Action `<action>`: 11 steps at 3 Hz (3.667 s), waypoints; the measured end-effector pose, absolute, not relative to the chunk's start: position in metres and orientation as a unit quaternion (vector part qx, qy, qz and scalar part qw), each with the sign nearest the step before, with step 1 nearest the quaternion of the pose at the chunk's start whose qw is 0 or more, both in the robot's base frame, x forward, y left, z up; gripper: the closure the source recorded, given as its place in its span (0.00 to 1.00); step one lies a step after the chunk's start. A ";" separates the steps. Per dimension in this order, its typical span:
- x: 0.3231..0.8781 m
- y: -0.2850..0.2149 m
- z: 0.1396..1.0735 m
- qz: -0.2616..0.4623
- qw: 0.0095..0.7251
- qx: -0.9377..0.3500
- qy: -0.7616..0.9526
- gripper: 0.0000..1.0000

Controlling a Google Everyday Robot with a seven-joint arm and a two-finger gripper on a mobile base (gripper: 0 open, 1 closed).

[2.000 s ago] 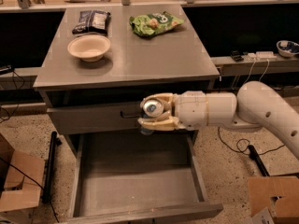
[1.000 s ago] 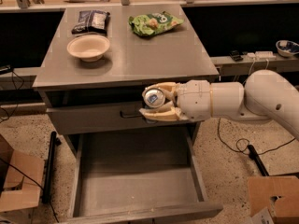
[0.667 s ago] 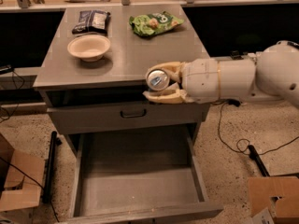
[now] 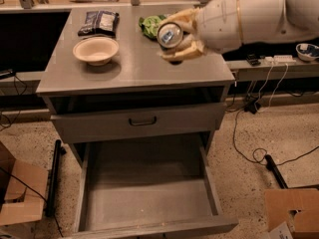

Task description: Pick redbull can from middle drawer and place on counter

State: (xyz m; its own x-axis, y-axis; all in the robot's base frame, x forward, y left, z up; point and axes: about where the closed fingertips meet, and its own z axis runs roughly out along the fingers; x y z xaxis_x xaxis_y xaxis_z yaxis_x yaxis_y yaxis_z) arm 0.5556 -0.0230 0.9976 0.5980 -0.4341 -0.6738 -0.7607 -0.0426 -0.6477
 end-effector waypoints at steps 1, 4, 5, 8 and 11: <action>0.610 -0.028 1.021 0.099 0.509 -0.741 0.427 1.00; 0.711 -0.039 0.994 0.023 0.447 -0.762 0.468 1.00; 0.737 -0.040 0.967 -0.004 0.426 -0.765 0.483 1.00; 0.788 -0.035 0.879 -0.026 0.409 -0.749 0.520 0.86; 0.799 -0.001 0.841 0.006 0.417 -0.746 0.519 0.18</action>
Offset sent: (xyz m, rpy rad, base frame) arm 0.1349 -0.0230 0.0413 -0.2668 -0.0655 -0.0691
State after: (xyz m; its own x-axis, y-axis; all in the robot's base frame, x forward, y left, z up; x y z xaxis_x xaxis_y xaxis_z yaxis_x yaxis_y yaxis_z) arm 0.7987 -0.0015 0.8410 0.4606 -0.7695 -0.4425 -0.7795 -0.1122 -0.6162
